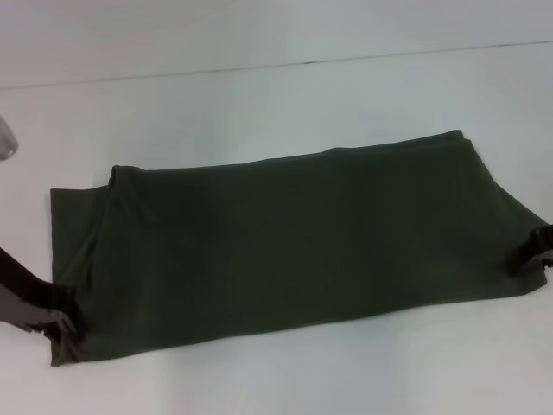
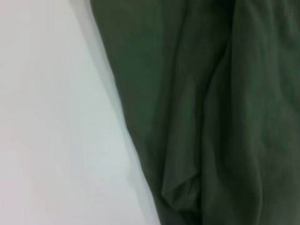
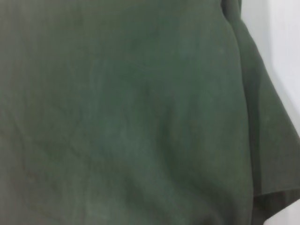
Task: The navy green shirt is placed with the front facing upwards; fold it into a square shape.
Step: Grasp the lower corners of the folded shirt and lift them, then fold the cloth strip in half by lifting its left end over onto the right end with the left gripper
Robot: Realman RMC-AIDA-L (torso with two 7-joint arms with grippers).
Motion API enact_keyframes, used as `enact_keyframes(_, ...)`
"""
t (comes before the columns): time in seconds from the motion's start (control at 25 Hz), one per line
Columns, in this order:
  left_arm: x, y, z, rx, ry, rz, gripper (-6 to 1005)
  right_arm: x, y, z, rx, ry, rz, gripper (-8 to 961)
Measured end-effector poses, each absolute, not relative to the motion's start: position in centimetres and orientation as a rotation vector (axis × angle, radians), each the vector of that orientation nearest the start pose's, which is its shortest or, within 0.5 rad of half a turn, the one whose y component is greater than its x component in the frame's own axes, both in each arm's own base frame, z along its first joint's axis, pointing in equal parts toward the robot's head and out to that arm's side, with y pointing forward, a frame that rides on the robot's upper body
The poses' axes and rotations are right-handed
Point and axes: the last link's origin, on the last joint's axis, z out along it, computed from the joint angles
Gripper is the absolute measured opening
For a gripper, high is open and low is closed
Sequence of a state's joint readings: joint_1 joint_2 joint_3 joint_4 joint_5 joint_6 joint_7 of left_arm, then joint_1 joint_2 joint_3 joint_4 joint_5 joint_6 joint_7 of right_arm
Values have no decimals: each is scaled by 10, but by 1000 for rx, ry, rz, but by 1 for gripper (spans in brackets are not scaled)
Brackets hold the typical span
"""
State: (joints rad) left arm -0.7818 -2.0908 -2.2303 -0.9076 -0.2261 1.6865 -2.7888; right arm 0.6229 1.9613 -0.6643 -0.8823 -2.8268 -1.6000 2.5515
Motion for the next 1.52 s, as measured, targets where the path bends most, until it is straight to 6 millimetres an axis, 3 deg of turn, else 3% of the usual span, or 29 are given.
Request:
enact_keyframes(0.16,-251,355,22,-2147,-1768,639,234,330,337,81,-2061,1839,-313,256)
enact_keyframes(0.36,-249,357,33,-2146,-1756,655,236,327,338,82,-2074,1840,-315,458)
enact_keyframes(0.56,-247,357,33,-2158,-1732,674,274,325,340,82,-2081,1835,-312,711)
enact_keyframes(0.76,-245,361,43,-2144,-1716,610,320,319,343,84,-2113,1826,-256,719)
enact_keyframes(0.84,-243,367,57,-2123,-1698,506,338,310,346,91,-2169,1816,-126,722)
enact_keyframes(0.92,-242,372,72,-2112,-1685,370,567,300,350,101,-2215,1792,40,726)
enact_keyframes(1.08,-234,379,101,-2179,-1679,-14,698,284,351,115,-2279,1739,283,728)
enact_keyframes(1.2,-234,378,111,-2210,-1683,-125,770,284,348,118,-2296,1749,271,730)
enact_keyframes(1.52,-237,379,115,-2208,-1664,-129,824,292,343,121,-2241,1830,135,740)
